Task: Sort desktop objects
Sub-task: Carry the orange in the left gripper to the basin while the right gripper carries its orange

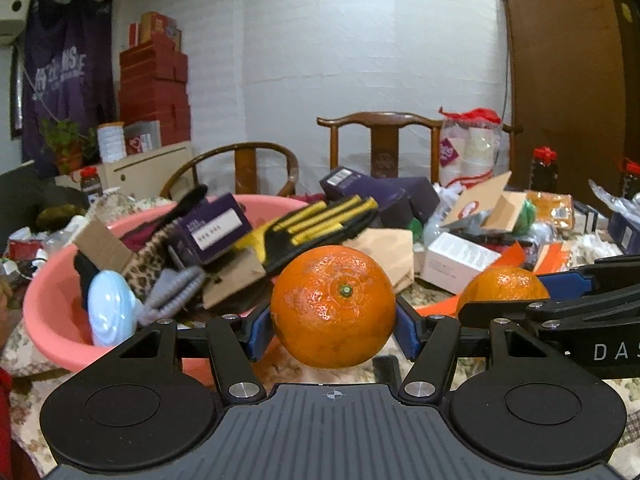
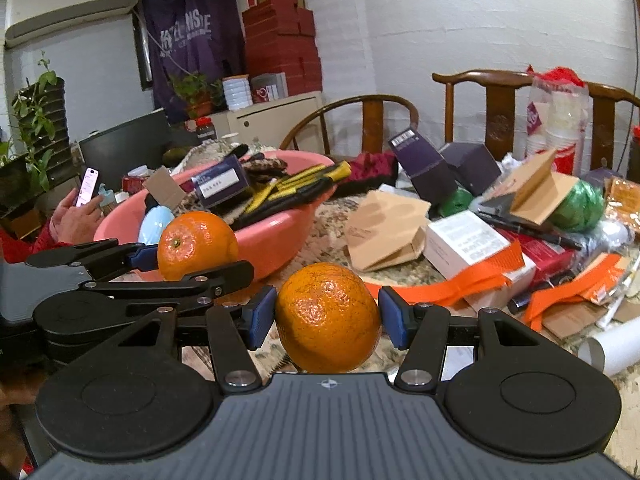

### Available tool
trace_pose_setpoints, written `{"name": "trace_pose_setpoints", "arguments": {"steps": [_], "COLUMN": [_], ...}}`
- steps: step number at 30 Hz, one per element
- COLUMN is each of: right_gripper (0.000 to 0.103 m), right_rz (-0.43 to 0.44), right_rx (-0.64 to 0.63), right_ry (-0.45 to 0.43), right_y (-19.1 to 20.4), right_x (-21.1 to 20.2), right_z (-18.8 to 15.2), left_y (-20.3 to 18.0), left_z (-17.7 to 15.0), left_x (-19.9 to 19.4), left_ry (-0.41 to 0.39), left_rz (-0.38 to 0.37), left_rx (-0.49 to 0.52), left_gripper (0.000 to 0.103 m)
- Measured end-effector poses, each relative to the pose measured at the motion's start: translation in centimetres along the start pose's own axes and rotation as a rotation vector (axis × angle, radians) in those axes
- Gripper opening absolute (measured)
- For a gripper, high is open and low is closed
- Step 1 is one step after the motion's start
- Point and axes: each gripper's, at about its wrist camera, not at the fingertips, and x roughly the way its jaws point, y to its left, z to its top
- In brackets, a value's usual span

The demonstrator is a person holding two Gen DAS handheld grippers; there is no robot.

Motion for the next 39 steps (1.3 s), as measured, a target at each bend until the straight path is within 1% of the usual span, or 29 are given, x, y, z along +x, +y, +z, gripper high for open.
{"name": "trace_pose_setpoints", "arguments": {"steps": [5,8,13,16,20,23,26,30,32,33,35,37,39], "right_gripper": [0.061,0.061,0.061,0.061,0.061,0.061,0.061,0.061,0.061,0.061,0.061,0.061,0.061], "right_rz": [0.023,0.043,0.09,0.122,0.164,0.173,0.179,0.175,0.15,0.139,0.131,0.119,0.11], "right_rx": [-0.012,-0.02,-0.034,-0.047,-0.04,-0.05,-0.06,-0.084,-0.11,-0.123,-0.176,-0.216,-0.25], "right_ry": [-0.023,-0.046,-0.091,-0.11,-0.092,-0.061,-0.017,0.041,0.061,0.063,0.032,0.033,0.033], "right_y": [1.2,2.3,5.2,7.2,9.6,11.3,13.1,15.0,15.6,16.0,16.6,17.1,17.4], "right_x": [0.1,0.5,1.6,2.8,5.8,8.5,11.2,14.5,16.1,16.6,16.6,16.6,16.6], "right_z": [2.0,4.0,7.9,10.0,11.8,12.2,11.6,10.0,9.1,8.7,8.0,7.7,7.3], "left_y": [1.6,3.3,6.8,9.4,12.7,15.1,17.2,19.6,20.4,20.7,21.2,21.2,20.6], "left_z": [1.9,3.7,6.8,8.1,8.7,8.1,6.7,4.4,3.3,3.0,2.7,2.6,2.4], "left_x": [-0.6,-1.1,-2.0,-2.1,-1.1,0.3,2.1,4.7,6.2,6.7,7.3,8.0,8.3], "left_ry": [-0.027,-0.052,-0.096,-0.113,-0.106,-0.072,-0.017,0.085,0.154,0.171,0.189,0.21,0.217], "left_rz": [0.026,0.05,0.118,0.163,0.21,0.241,0.268,0.299,0.3,0.299,0.307,0.314,0.333], "left_rx": [-0.011,-0.013,-0.016,-0.02,-0.042,-0.064,-0.085,-0.109,-0.101,-0.108,-0.11,-0.093,-0.059], "left_gripper": [0.063,0.063,0.063,0.063,0.063,0.063,0.063,0.063,0.063,0.063,0.063,0.063,0.069]}}
